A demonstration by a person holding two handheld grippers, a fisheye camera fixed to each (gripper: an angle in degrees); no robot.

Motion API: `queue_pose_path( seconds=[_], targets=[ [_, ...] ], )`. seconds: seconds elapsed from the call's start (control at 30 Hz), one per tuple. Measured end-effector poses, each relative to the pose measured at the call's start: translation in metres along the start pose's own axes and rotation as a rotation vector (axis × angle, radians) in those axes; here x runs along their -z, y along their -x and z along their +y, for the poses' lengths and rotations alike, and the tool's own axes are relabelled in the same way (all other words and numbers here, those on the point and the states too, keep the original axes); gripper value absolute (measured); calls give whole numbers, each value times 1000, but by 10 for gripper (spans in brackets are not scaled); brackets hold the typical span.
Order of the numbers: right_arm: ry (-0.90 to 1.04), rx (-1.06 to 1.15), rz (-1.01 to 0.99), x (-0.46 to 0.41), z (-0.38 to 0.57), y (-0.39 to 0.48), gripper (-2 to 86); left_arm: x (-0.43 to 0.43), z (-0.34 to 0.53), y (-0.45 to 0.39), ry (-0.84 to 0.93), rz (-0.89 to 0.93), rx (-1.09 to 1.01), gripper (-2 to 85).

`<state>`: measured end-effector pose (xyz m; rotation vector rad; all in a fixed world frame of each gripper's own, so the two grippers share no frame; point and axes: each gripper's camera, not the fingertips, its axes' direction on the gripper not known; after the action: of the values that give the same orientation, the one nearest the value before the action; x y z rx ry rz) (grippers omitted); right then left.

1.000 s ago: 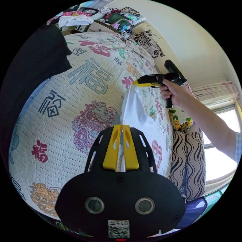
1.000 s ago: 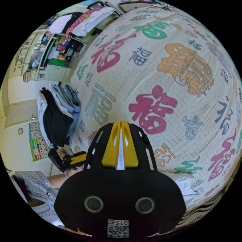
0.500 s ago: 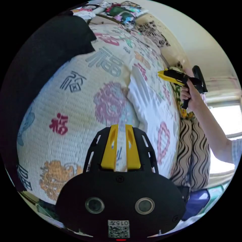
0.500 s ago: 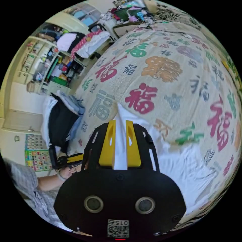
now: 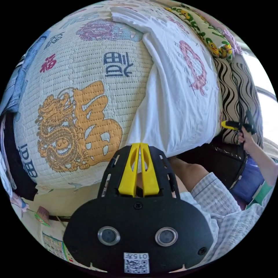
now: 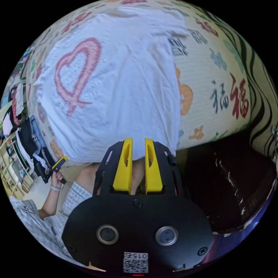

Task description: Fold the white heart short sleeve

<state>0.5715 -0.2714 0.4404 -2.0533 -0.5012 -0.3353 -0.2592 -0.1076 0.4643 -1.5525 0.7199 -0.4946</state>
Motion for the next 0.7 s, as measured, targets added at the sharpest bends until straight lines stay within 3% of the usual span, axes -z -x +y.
queue_pose_path(
  seconds=[0.17, 0.4, 0.6, 0.7],
  targets=[
    [59, -72, -43, -23, 50, -61, 88, 2, 29, 9, -13, -130, 91, -3],
    [71, -51, -38, -39, 95, -103, 115, -14, 19, -12, -151, -35, 68, 82],
    [55, -21, -119, -40, 124, -141, 115, -49, 2, -54, -68, -233, -50, 27],
    [56, 21, -153, -42, 137, -156, 107, -46, 24, -51, -79, -267, 37, 14]
  ],
)
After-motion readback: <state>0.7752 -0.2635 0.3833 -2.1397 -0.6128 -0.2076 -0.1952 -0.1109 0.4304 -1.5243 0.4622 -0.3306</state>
